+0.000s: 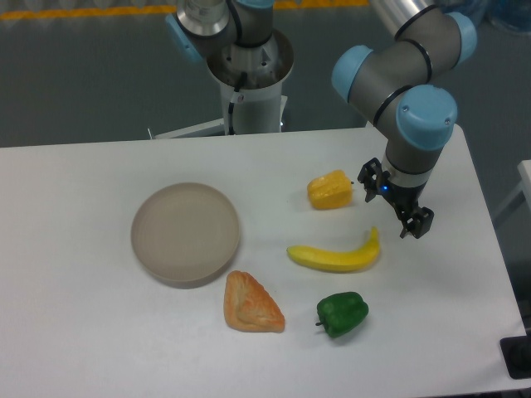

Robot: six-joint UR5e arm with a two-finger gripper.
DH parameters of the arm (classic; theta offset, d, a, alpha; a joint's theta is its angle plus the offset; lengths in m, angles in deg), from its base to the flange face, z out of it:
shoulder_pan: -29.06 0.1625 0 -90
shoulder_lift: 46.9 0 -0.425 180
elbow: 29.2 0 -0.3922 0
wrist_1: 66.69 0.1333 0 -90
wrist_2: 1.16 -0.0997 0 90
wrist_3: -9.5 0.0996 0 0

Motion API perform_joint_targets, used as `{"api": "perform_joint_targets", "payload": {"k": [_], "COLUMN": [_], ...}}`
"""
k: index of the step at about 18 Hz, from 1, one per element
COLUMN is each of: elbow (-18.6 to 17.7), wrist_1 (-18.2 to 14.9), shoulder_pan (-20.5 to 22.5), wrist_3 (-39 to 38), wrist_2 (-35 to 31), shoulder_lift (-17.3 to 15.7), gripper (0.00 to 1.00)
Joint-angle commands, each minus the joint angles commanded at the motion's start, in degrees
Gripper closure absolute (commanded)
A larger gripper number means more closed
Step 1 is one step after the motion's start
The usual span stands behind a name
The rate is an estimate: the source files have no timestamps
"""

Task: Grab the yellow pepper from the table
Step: 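Move the open gripper over the yellow pepper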

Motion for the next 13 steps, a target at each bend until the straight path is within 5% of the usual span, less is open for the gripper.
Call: {"api": "perform_joint_targets", "payload": {"k": [6, 13], "elbow": [-0.52, -10.1], "wrist_1": [-0.61, 3.52], "shoulder_pan": [-0.35, -2.55], "wrist_3": [-0.35, 1.31], "wrist_2": [0.96, 1.93], "shoulder_lift": [-1.4, -7.38], "gripper": [0.0, 0.0]}}
